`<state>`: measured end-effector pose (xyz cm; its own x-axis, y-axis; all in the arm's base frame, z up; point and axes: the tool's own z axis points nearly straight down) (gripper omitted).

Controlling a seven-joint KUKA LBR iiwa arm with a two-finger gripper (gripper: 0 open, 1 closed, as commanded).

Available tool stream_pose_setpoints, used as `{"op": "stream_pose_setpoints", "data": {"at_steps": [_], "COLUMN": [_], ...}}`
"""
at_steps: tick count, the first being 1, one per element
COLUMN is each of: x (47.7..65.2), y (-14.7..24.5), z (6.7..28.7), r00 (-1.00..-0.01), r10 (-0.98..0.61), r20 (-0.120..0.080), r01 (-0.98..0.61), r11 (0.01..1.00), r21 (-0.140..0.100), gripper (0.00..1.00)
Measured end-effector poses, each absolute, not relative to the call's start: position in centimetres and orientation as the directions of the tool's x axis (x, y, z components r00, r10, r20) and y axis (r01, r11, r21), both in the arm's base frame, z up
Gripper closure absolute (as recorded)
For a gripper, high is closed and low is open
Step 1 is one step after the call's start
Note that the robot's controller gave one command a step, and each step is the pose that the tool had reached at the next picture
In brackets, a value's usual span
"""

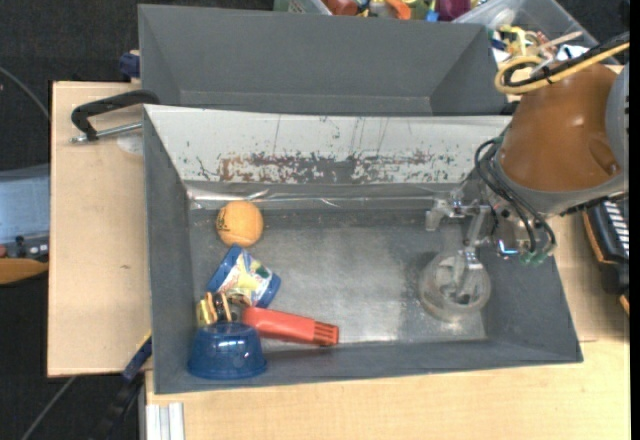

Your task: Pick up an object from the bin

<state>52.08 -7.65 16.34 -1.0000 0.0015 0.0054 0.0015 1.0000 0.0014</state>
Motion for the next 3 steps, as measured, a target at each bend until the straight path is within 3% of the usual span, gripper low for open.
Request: {"op": "stream_pose_setpoints", "data": {"at_steps": [1, 2, 3], "x": [52.3, 51.2, 50.6], "y": [-7.6, -9.6, -12.2], "z": [16.8, 11.6, 7.3], "r00": [-1.0, -0.998, -1.0], "r10": [0.0, -0.062, -0.017], "r20": [-0.003, -0.004, 0.002], "r01": [0.0, -0.062, -0.017], "r11": [1.0, 0.998, 1.0], "r21": [0.0, 0.001, 0.013], "gripper": [0.0, 0.0, 1.0]}}
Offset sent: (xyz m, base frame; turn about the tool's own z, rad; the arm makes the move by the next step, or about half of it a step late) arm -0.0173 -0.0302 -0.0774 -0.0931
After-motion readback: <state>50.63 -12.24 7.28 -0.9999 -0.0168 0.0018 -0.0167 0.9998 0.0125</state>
